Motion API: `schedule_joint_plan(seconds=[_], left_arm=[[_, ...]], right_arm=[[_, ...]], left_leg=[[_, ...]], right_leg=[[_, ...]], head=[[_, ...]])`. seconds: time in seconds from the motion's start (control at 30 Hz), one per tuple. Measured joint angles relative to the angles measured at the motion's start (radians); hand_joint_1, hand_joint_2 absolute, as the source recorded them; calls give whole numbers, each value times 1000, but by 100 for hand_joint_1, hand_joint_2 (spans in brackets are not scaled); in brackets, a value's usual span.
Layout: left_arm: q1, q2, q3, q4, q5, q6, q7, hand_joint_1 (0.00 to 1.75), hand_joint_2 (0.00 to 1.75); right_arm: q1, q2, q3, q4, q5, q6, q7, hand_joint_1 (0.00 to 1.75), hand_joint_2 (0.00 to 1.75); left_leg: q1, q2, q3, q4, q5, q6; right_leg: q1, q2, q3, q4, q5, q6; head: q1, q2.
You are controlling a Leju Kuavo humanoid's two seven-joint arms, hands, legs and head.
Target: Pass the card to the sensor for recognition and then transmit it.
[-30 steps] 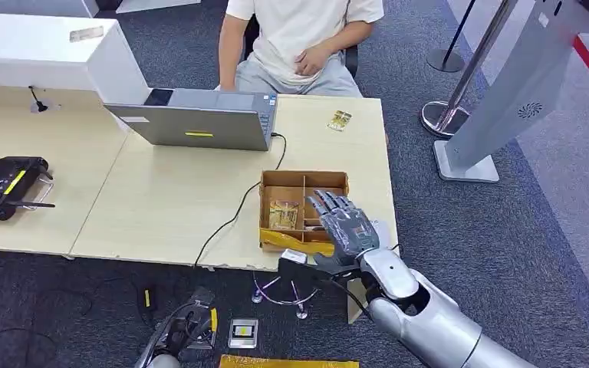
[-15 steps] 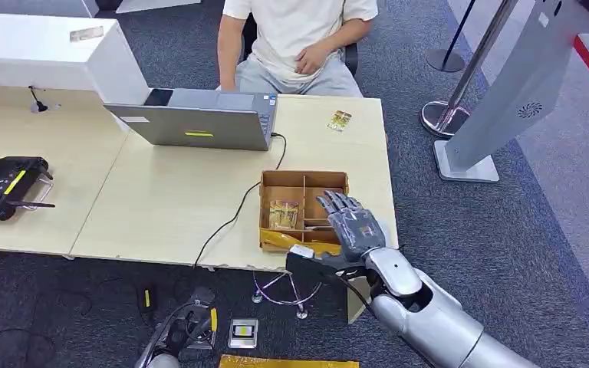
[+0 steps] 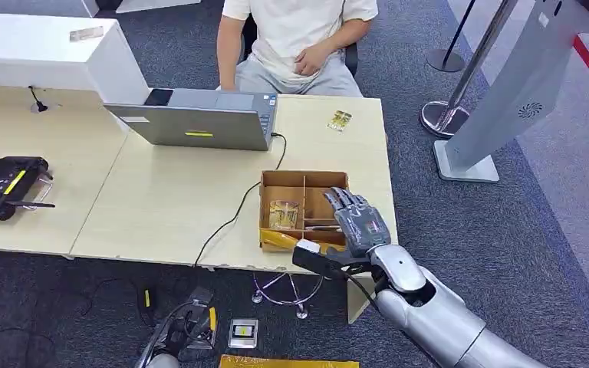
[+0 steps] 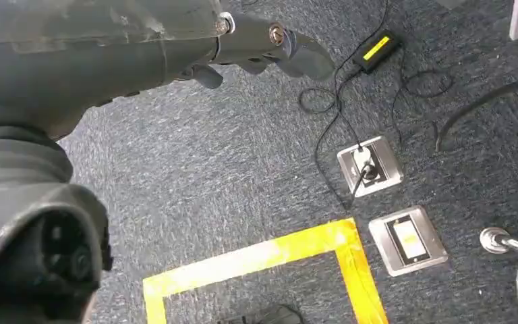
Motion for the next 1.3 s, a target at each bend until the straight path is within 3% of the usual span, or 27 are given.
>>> schedule_joint_plan(seconds=[0.53, 0.57, 0.6, 0.7, 0.73, 1.1, 1.3], left_arm=[[0, 0, 0, 0, 11, 7, -6, 0, 0], [0, 0, 0, 0, 14, 9, -8, 0, 0], [0, 0, 0, 0, 22, 14, -9, 0, 0], [2, 0, 0, 0, 32, 19, -13, 0, 0], [3, 0, 0, 0, 32, 19, -13, 0, 0], [3, 3, 0, 0, 34, 19, -13, 0, 0], [6, 8, 0, 0, 27, 28, -10, 0, 0]], right_arm=[[-7, 8, -3, 34, -3, -26, -16, 0, 175], [-10, 12, -3, 39, -3, -28, -20, 16, 175], [-17, 21, -3, 50, -3, -32, -25, 154, 175], [-24, 36, -3, 77, -9, -31, -36, 154, 175], [-24, 37, -3, 80, -9, -31, -36, 175, 175], [-35, 48, -3, 110, -23, -26, -46, 175, 175], [-40, 50, -2, 122, -31, -28, -53, 164, 175]], left_leg=[[0, 0, 0, 0, 0, 0], [0, 0, 0, 0, 0, 0], [0, 0, 0, 0, 0, 0], [0, 0, 0, 0, 0, 0], [0, 0, 0, 0, 0, 0], [0, 0, 0, 0, 0, 0], [0, 0, 0, 0, 0, 0]], right_leg=[[0, 0, 0, 0, 0, 0], [0, 0, 0, 0, 0, 0], [0, 0, 0, 0, 0, 0], [0, -1, 0, 0, 0, 0], [0, -1, 0, 0, 0, 0], [0, -1, 0, 0, 0, 0], [0, -1, 0, 0, 0, 0]], head=[[0, 0], [0, 0], [0, 0], [0, 0], [0, 0], [0, 0], [0, 0]])
